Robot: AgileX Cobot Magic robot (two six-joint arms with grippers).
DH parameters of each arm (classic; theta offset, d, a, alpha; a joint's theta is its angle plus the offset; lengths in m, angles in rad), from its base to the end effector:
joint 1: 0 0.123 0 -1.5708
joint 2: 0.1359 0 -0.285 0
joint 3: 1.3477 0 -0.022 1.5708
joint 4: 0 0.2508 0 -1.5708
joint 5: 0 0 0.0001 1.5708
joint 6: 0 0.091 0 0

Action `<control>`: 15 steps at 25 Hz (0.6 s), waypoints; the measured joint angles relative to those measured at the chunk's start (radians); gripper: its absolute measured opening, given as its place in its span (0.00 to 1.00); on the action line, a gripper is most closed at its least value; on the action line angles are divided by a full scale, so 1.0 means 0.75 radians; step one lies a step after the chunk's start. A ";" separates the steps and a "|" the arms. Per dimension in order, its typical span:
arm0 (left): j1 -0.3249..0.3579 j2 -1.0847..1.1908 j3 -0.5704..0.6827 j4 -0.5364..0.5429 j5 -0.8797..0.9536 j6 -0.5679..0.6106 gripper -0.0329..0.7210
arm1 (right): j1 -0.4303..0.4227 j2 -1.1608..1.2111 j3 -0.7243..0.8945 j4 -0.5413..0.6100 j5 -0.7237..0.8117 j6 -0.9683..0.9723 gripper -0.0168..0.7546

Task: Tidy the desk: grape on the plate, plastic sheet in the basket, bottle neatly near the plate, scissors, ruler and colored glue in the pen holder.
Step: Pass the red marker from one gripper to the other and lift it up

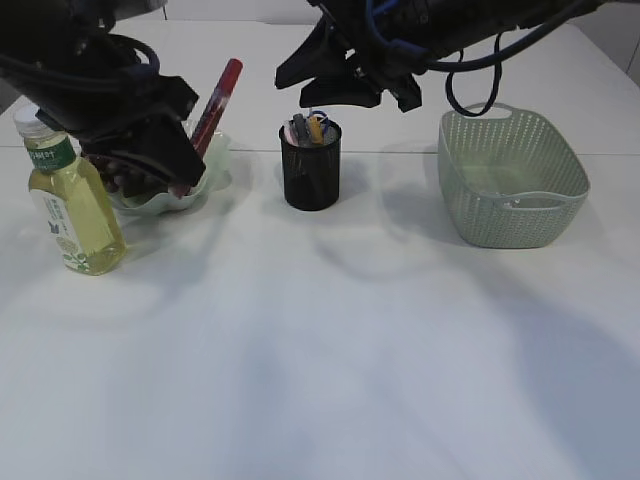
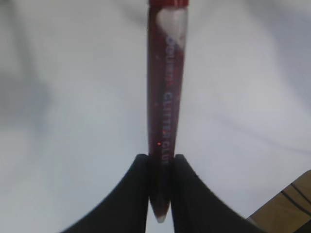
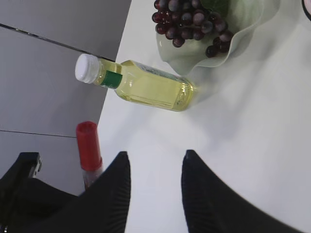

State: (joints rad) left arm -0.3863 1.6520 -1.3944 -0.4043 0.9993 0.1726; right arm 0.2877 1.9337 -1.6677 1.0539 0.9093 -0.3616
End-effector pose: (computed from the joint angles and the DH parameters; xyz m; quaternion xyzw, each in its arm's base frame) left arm 0.3117 -0.1593 0.3027 0.1948 0.9428 -0.2069 0.1741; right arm 0.4000 0.1835 0.3054 -0.0733 0.8609 0.4512 0.2234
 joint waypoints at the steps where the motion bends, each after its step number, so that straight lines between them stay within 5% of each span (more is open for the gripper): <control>1: -0.001 -0.009 0.000 -0.019 -0.016 0.000 0.17 | 0.000 0.000 0.000 0.017 0.002 -0.018 0.40; 15: -0.008 -0.036 0.000 -0.101 -0.102 -0.002 0.17 | 0.000 0.012 0.000 0.155 0.010 -0.134 0.40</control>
State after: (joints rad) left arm -0.3921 1.6252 -1.3944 -0.4802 0.9230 0.1713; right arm 0.2877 1.9429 -1.6677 1.1699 0.9167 -0.4617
